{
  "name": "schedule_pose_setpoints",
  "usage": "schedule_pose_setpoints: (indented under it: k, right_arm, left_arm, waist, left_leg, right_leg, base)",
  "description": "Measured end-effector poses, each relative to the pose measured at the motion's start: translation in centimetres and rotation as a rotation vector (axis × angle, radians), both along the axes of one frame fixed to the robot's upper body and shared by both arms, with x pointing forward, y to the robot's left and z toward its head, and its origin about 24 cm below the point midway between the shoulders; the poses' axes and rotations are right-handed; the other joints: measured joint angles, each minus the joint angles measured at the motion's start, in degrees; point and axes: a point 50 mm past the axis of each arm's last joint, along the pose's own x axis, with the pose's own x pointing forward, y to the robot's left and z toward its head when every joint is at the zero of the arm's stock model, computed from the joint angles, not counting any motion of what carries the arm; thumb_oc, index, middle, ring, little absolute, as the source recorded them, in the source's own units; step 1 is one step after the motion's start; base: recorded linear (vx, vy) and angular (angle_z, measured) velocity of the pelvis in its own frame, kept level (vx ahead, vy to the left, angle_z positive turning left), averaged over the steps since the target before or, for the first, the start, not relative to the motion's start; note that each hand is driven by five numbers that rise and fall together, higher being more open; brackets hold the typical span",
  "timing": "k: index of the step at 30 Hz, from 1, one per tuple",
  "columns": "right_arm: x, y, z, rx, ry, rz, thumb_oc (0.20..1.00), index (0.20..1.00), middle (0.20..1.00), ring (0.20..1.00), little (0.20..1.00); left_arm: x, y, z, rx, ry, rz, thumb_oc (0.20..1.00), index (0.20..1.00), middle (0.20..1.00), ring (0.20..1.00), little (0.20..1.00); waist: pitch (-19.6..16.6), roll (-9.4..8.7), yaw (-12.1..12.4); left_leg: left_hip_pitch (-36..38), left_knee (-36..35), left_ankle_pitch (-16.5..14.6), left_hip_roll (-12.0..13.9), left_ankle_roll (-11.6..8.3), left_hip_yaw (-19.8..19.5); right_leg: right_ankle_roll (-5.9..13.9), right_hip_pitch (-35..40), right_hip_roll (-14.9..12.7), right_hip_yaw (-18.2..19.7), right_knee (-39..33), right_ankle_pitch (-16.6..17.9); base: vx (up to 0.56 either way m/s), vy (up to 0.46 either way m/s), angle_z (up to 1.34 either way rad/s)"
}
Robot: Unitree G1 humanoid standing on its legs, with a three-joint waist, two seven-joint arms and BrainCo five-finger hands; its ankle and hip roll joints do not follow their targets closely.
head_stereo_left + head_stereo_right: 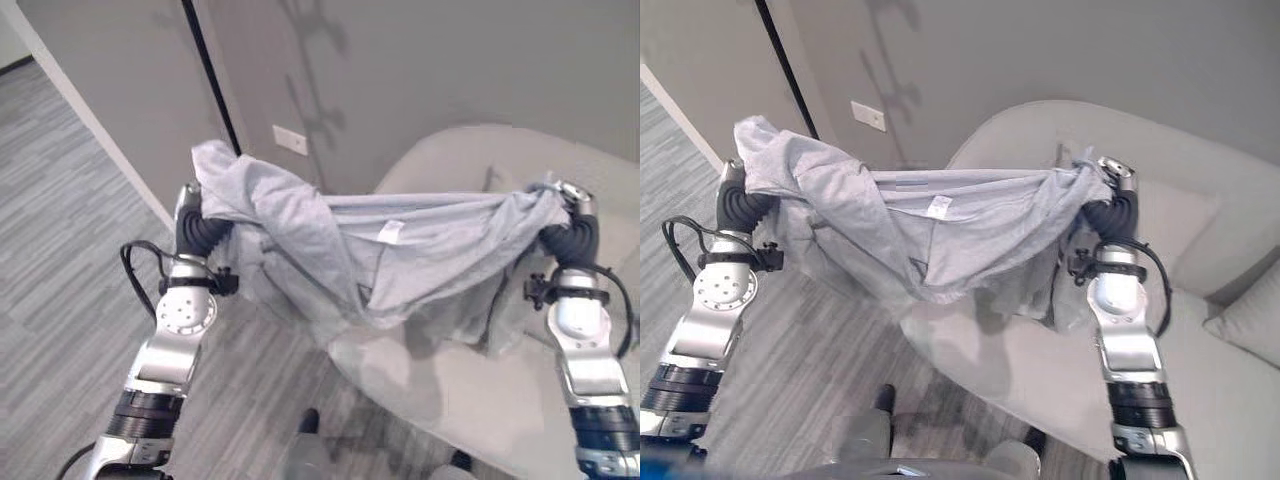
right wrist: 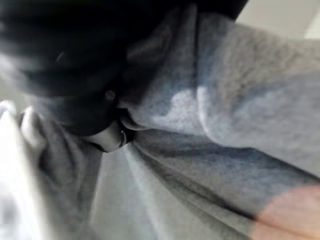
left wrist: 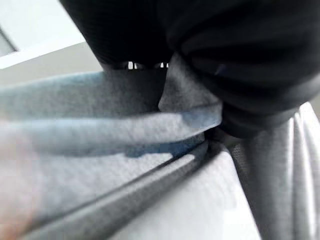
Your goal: Hang the clothes on the sofa on the clothes rack.
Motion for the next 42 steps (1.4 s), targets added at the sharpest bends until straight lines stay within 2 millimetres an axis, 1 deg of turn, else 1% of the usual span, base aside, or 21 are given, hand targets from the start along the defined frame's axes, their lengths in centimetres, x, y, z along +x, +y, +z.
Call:
schedule_pose_setpoints:
  k: [1,2,3,4,5,10,15,24,27,29,30,31,32,34,35,36,37,39,40,41,42]
  right_arm:
    - [-0.1,-0.1,-0.2,0.001,0.008,-0.006,0.2,0.2,0.2,0.2,0.2]
    - [-0.1,-0.2,-0.2,-0.006,0.008,-0.009,0.2,0.2,0.2,0.2,0.2]
    - [-0.1,-0.4,0.0,-0.019,0.004,-0.012,0.2,0.2,0.2,0.2,0.2]
    - [-0.1,-0.6,0.2,-0.032,0.001,-0.014,0.2,0.2,0.2,0.2,0.2]
    - [-0.2,-0.6,0.0,-0.038,0.012,-0.013,0.2,0.2,0.2,0.2,0.2]
    - [-0.2,-0.6,-0.2,-0.087,0.027,-0.009,0.2,0.2,0.2,0.2,0.2]
    - [-0.3,-1.0,-0.1,-0.115,0.033,-0.016,0.2,0.2,0.2,0.2,0.2]
    - [-0.5,-1.9,-1.2,-0.147,0.095,-0.035,0.2,0.2,0.2,0.2,0.2]
    - [-0.4,-2.1,-1.0,-0.166,0.097,-0.033,0.2,0.2,0.2,0.2,0.2]
    - [-0.4,-2.4,-1.0,-0.164,0.097,-0.044,0.2,0.2,0.2,0.2,0.2]
    - [-0.3,-2.7,-1.1,-0.162,0.1,-0.054,0.2,0.2,0.2,0.2,0.2]
    - [-0.2,-3.0,-1.2,-0.162,0.113,-0.067,0.2,0.2,0.2,0.2,0.2]
    - [-0.2,-3.1,-1.2,-0.165,0.114,-0.064,0.2,0.2,0.2,0.2,0.2]
    - [-0.3,-3.3,-1.0,-0.168,0.106,-0.076,0.2,0.2,0.2,0.2,0.2]
    - [-0.6,-4.1,-0.4,-0.215,0.103,-0.092,0.2,0.2,0.2,0.2,0.2]
    - [-1.0,-4.0,-0.9,-0.184,0.108,-0.098,0.2,0.2,0.2,0.2,0.2]
    - [-1.3,-3.2,-2.0,-0.121,0.121,-0.085,0.2,0.2,0.2,0.2,0.2]
    - [-2.6,-3.0,-3.1,-0.066,0.141,-0.1,0.2,0.2,0.2,0.2,0.2]
    - [-2.4,-2.2,-2.9,-0.05,0.12,-0.077,0.2,0.2,0.2,0.2,0.2]
    - [-2.2,-1.9,-2.9,-0.061,0.124,-0.063,0.2,0.2,0.2,0.2,0.2]
    - [-1.7,-0.3,-2.1,-0.043,0.086,-0.012,0.2,0.2,0.2,0.2,0.2]
  left_arm:
    - [-0.1,-0.1,0.3,0.008,-0.01,-0.004,0.2,0.2,0.2,0.2,0.2]
    - [-0.2,-0.1,0.5,0.014,-0.018,-0.007,0.2,0.2,0.2,0.2,0.2]
    - [-0.2,-0.2,0.4,0.014,-0.018,-0.009,0.2,0.2,0.2,0.2,0.2]
    - [-0.4,-0.2,0.4,0.012,-0.017,-0.01,0.2,0.2,0.2,0.2,0.2]
    - [-0.6,-0.1,-0.2,0.012,0.009,-0.008,0.2,0.2,0.2,0.2,0.2]
    - [-1.3,0.6,-1.7,0.028,0.072,0.022,0.2,0.2,0.2,0.2,0.2]
    - [-1.5,0.1,-3.0,-0.02,0.103,0.017,0.2,0.2,0.2,0.2,0.2]
    - [-2.1,-0.6,-3.8,-0.054,0.118,-0.005,0.2,0.2,0.2,0.2,0.2]
    - [-2.1,-0.5,-3.8,-0.049,0.117,-0.003,0.2,0.2,0.2,0.2,0.2]
    - [-1.6,-0.2,-3.4,-0.03,0.112,0.0,0.2,0.2,0.2,0.2,0.2]
    - [-1.3,0.1,-3.3,-0.023,0.112,0.01,0.2,0.2,0.2,0.2,0.2]
    - [-1.0,0.5,-3.2,-0.017,0.117,0.022,0.2,0.2,0.2,0.2,0.2]
    - [-1.0,0.4,-3.2,-0.016,0.116,0.017,0.2,0.2,0.2,0.2,0.2]
    - [-1.0,0.2,-3.3,-0.02,0.117,0.008,0.2,0.2,0.2,0.2,0.2]
    - [-0.8,-0.4,-3.5,-0.035,0.116,-0.015,0.2,0.2,0.2,0.2,0.2]
    - [-0.7,-0.2,-2.9,-0.016,0.103,-0.015,0.2,0.2,0.2,0.2,0.2]
    - [-0.6,0.1,-2.5,-0.01,0.094,-0.006,0.2,0.2,0.2,0.2,0.2]
    - [-0.5,-0.1,-2.2,0.019,0.089,-0.017,0.2,0.2,0.2,0.2,0.2]
    - [-0.5,0.4,-2.0,0.029,0.087,-0.001,0.2,0.2,0.2,0.2,0.2]
    - [-0.7,0.8,-2.2,0.029,0.096,0.016,0.2,0.2,0.2,0.2,0.2]
    - [-2.2,3.0,-2.4,0.075,0.123,0.084,0.2,0.2,0.2,0.2,0.2]
  waist:
    - [-0.3,-0.44,0.0]
    - [-0.4,-0.56,0.3]
    - [-0.9,-1.34,0.8]
    - [-1.2,-1.55,1.2]
    - [-1.3,-1.29,1.1]
    - [-2.5,-0.52,1.5]
    - [-4.6,2.22,0.9]
    - [-4.3,4.35,0.8]
    - [-3.8,3.99,1.0]
    - [-1.9,0.7,0.4]
    - [-1.1,-0.7,0.3]
    - [-0.6,-1.58,-0.2]
    - [-0.4,-1.57,-1.5]
    - [-0.4,-0.56,-2.7]
    - [-0.8,2.27,-3.2]
    - [-0.2,0.69,-2.0]
    - [-0.4,-1.07,-2.3]
    - [-0.8,-0.95,0.8]
    - [-1.1,-0.99,1.1]
    - [-1.8,-2.0,1.0]
    - [-1.7,-2.42,3.0]
  left_leg:
    - [0.4,-0.8,0.4,-0.3,0.76,0.0]
    - [0.9,-2.2,1.2,-0.4,1.01,0.3]
    - [1.4,-3.0,1.5,-1.1,1.14,1.4]
    - [1.6,-3.5,2.0,-1.9,1.87,1.6]
    - [3.1,-5.7,3.4,-1.7,1.95,1.5]
    - [5.9,-9.2,5.1,-2.1,1.35,2.3]
    - [6.5,-10.2,6.2,-1.8,0.25,1.5]
    - [2.7,-5.2,4.8,-1.2,-1.32,-0.6]
    - [1.2,-5.0,4.5,-1.0,-0.96,-0.6]
    - [-2.0,-0.4,2.8,-0.9,-3.26,-0.5]
    - [-4.4,4.9,1.1,0.8,-2.99,-1.4]
    - [-6.7,9.4,-1.3,6.1,-6.05,-3.9]
    - [-6.0,6.6,-1.6,10.9,-7.12,-4.3]
    - [-3.6,1.0,-1.8,16.8,-7.63,-6.4]
    - [-1.2,-2.1,-0.5,16.9,-9.76,-6.6]
    - [-1.9,0.8,2.5,14.3,-13.18,-6.0]
    - [-4.9,6.3,-1.1,10.3,-10.48,-5.7]
    - [-6.9,12.2,-4.7,5.8,-5.75,-4.5]
    - [-6.6,11.6,-4.9,4.3,-5.1,-3.3]
    - [-5.8,11.5,-3.9,2.3,-3.07,-1.9]
    - [-5.1,10.1,-4.2,1.4,1.77,3.9]
  right_leg:
    - [1.74,-0.2,2.7,0.1,3.8,-5.7]
    - [1.22,-0.7,5.3,0.3,6.2,-13.1]
    - [0.68,-0.4,7.0,0.0,5.8,-14.9]
    - [2.27,0.3,9.2,0.2,5.3,-18.0]
    - [-1.91,2.3,13.9,2.3,3.7,-22.7]
    - [-1.27,4.5,15.2,4.2,0.2,-21.0]
    - [-1.4,9.6,17.3,6.1,-9.5,-16.7]
    - [-2.4,9.4,17.4,4.4,-9.6,-16.5]
    - [-2.47,8.2,17.5,4.7,-9.6,-16.2]
    - [-4.01,7.6,15.3,4.3,-9.4,-14.9]
    - [-4.14,7.2,13.9,4.6,-9.2,-14.8]
    - [-3.62,7.3,13.8,4.1,-9.1,-14.9]
    - [-2.65,7.5,14.1,4.5,-8.4,-15.5]
    - [-0.87,7.4,13.8,5.0,-7.1,-16.4]
    - [2.57,8.0,11.4,6.4,-6.6,-16.0]
    - [4.0,8.4,8.4,7.1,-6.6,-15.5]
    - [0.14,8.4,5.0,6.2,-5.8,-15.2]
    - [-5.15,5.4,2.2,6.0,0.4,-4.7]
    - [-3.56,3.6,-0.4,6.4,2.9,-5.9]
    - [-2.44,2.8,0.1,5.7,4.2,-5.5]
    - [-6.46,-0.9,-2.4,3.2,6.3,7.3]
  base:
    - [-0.07,0.235,-0.01]
    - [-0.06,0.187,-0.15]
    - [-0.07,0.244,-0.25]
    - [-0.08,0.162,-0.15]
    - [-0.1,0.19,-0.03]
    - [-0.04,0.061,-0.02]
    - [-0.04,0.015,0.02]
    - [-0.06,0.103,0.11]
    - [0.02,0.167,0.03]
    - [0.07,0.412,0.09]
    - [0.11,0.619,0.07]
    - [0.11,0.54,0.01]
    - [0.08,0.391,0.02]
    - [0.16,0.674,-0.12]
    - [0.22,0.934,-0.25]
    - [0.22,1.065,0.0]
    - [0.08,0.566,0.31]
    - [0.04,0.636,0.39]
    - [-0.01,0.821,0.13]
    - [-0.01,0.954,-0.48]
    - [-0.01,0.657,-0.43]
